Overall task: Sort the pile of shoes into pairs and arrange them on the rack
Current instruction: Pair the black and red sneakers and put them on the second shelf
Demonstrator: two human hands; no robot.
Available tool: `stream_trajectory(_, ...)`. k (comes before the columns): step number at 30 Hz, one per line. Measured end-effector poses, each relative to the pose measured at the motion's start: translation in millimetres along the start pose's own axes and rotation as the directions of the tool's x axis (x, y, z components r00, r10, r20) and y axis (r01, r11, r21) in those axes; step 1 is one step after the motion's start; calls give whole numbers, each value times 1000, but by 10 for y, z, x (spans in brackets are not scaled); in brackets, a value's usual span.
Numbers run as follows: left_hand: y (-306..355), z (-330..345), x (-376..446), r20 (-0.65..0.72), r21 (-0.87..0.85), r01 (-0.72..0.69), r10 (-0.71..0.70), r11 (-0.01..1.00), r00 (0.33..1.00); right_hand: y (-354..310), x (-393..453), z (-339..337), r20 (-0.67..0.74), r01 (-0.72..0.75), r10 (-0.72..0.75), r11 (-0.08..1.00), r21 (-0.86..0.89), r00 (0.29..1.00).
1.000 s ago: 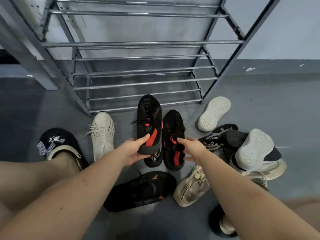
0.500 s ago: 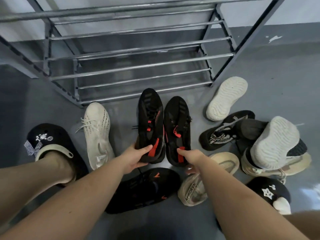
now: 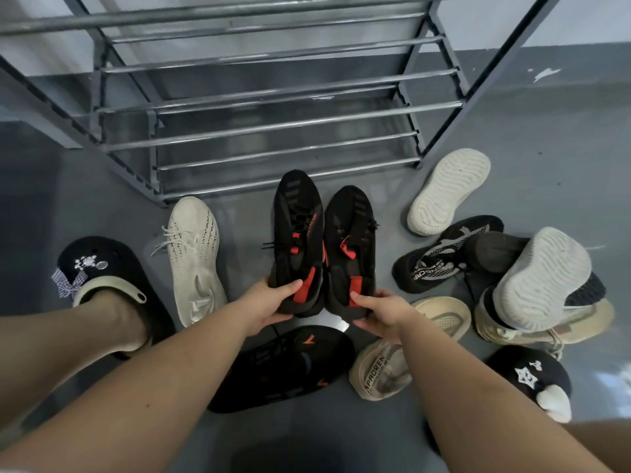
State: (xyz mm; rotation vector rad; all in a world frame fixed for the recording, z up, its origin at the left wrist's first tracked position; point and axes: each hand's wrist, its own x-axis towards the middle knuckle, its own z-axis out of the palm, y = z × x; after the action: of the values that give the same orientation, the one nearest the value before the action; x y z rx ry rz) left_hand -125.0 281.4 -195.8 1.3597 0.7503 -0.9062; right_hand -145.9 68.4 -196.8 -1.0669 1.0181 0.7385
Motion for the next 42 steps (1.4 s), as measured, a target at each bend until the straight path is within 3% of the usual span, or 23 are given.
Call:
stream_trajectory(9, 40, -14, -205, -90, 173, 3, 13, 985, 996, -17, -423, -54, 59, 57, -64, 991, 119, 996)
stream_trajectory(11, 69, 27, -284, -131, 225, -70, 101, 972, 986, -14, -501, 13, 67, 94, -104, 986, 135, 992)
stream_trajectory(14, 129, 96, -404, -269, 343, -216, 316, 914, 910, -19, -621, 193, 93, 136, -151, 980, 145, 984)
stream_trajectory(16, 189, 131, -506, -222, 317, -286, 364, 904, 904, 0, -690, 344, 118, 154, -172, 977, 145, 978)
stream_trajectory(20, 221, 127, -744, 62, 6, -228, 227, 974, 972, 85, -802, 658, 171, 189, -203, 977, 99, 964)
stream_trajectory(22, 196, 18, -799, 104, -79, -208, 216, 975, 971, 108, -848, 806, 181, 206, -212, 977, 53, 960)
stream_trajectory(27, 180, -468, -861, 97, -192, -155, 176, 969, 980, 161, -852, 1199, 189, 219, -186, 960, -176, 964)
stream_trajectory(30, 147, -709, -867, 33, -235, -103, 114, 966, 993, 180, -781, 1324, 116, 260, -235, 919, -297, 965)
stream_trajectory(36, 46, -1111, -711, -83, -278, -47, 24, 960, 996, 157, -472, 1145, -178, 192, -281, 898, -396, 943)
stream_trajectory(42, 14, -1116, -487, -82, -284, 56, -82, 957, 993, 237, -152, 1129, -130, 93, -144, 936, -340, 981)
